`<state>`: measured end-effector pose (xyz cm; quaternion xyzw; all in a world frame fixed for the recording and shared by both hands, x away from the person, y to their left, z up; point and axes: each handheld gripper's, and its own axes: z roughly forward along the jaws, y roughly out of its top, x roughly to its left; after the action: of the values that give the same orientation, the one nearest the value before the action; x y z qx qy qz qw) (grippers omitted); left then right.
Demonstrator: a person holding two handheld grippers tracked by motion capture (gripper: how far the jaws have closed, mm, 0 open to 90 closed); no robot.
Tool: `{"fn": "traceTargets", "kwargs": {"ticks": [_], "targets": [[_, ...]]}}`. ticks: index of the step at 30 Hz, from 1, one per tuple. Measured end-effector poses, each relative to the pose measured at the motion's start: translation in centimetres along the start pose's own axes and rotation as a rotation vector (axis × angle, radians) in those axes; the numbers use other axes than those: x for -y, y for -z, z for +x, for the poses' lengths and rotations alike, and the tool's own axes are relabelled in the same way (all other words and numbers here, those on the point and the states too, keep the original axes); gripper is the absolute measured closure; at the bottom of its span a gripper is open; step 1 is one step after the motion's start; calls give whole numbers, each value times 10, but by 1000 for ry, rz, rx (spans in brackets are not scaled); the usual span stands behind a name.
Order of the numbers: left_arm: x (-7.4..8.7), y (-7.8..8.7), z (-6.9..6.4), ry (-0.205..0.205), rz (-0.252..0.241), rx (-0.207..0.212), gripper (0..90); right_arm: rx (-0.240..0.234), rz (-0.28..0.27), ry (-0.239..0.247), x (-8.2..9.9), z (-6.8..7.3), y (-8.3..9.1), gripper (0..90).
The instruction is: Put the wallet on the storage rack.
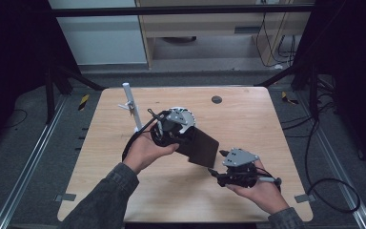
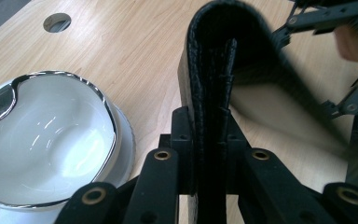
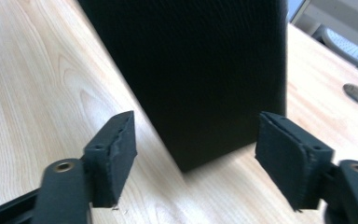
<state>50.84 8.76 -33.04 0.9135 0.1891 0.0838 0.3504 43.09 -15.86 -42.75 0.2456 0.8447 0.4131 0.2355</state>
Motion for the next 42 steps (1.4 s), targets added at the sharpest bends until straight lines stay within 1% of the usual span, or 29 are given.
{"fn": "traceTargets", "kwargs": {"ticks": [3,6,9,11,12,16,20,21,22,24,28,29,32,36,38,41,42], "targets": [[2,3,1,2,4,-12,804,0,8,-24,7,-2,-4,228],[5,6,4,20,-9,-4,803,1,25,-58,15,-4,-7,181],[7,10,7,24,-11,-16,803,12,46,-100,24,-10,-13,136],[7,13,8,29,-13,-21,803,26,71,-140,30,-14,-16,95],[7,14,9,32,-16,-18,803,34,79,-160,33,-16,-18,89],[4,22,9,35,-24,-19,803,69,76,-212,44,-22,-20,63],[-1,32,10,34,-30,-35,803,105,75,-236,53,-26,-21,49],[-2,34,11,33,-31,-38,803,123,66,-252,57,-29,-21,51],[-3,35,11,33,-32,-40,803,128,58,-278,60,-30,-20,53],[-6,40,11,26,-30,-45,803,138,56,-304,64,-31,-20,55],[-9,45,12,26,-36,-51,803,141,58,-308,70,-32,-19,54],[-10,47,12,26,-35,-53,803,146,66,-316,71,-32,-19,54],[-11,50,13,25,-31,-61,803,165,70,-318,74,-34,-19,55],[-13,56,15,33,-41,-72,803,177,71,-332,75,-35,-17,57],[-14,60,17,37,-46,-76,803,185,74,-326,76,-35,-17,58],[-14,66,19,46,-50,-88,803,195,81,-338,77,-36,-16,61],[-15,68,20,45,-52,-91,803,205,86,-335,78,-37,-16,61]]}}
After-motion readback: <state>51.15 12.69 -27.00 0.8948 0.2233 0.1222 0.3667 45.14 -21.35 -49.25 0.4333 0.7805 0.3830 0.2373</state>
